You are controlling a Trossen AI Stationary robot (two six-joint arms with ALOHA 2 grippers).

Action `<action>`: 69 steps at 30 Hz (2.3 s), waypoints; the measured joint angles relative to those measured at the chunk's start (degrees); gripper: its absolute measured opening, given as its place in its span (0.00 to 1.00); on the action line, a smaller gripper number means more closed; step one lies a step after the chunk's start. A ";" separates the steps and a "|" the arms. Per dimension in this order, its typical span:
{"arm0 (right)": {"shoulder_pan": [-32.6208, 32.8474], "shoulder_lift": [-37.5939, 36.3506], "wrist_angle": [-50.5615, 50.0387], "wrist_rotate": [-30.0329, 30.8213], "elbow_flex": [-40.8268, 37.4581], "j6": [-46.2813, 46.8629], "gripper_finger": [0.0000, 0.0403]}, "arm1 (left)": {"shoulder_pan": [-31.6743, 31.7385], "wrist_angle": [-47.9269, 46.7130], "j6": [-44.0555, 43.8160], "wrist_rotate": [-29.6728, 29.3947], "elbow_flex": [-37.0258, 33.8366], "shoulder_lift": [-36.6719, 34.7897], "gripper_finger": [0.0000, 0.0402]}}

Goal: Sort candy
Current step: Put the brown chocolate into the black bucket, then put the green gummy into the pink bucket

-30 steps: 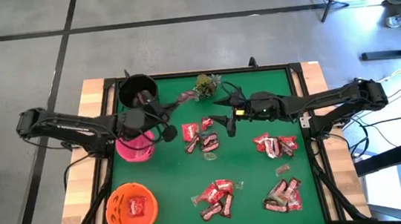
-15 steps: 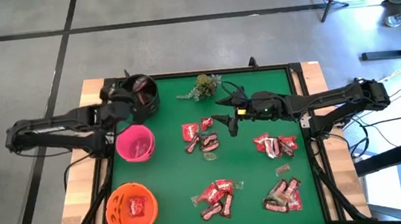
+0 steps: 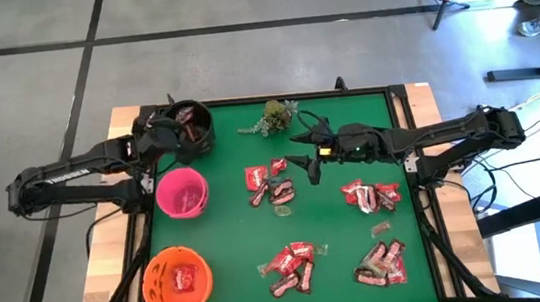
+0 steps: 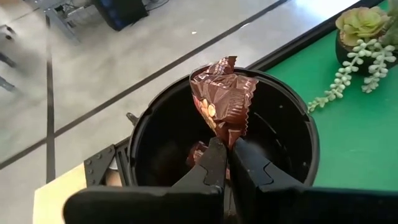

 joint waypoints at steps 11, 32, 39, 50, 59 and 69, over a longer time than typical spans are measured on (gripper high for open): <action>0.00 0.00 -0.42 -0.02 0.00 0.00 0.71 | 1.29 -0.04 2.19 1.48 0.00 0.00 0.18; -0.02 0.02 -1.37 -0.09 0.00 1.01 0.71 | -1.76 25.96 12.18 22.93 0.00 0.00 0.33; 0.00 0.68 -2.23 -0.85 -0.07 1.36 0.71 | -5.39 33.29 12.24 29.90 0.00 2.25 0.33; 0.02 5.14 -3.46 -2.01 -0.04 2.92 0.71 | -10.82 39.16 15.66 31.74 0.00 8.93 0.33; 0.46 10.33 -3.32 -4.95 -0.07 4.31 0.71 | -15.89 45.12 21.28 32.79 0.00 6.83 0.33; 1.59 11.96 -3.19 -4.59 -0.07 4.33 0.71 | -19.60 43.78 25.67 32.99 0.00 3.67 0.33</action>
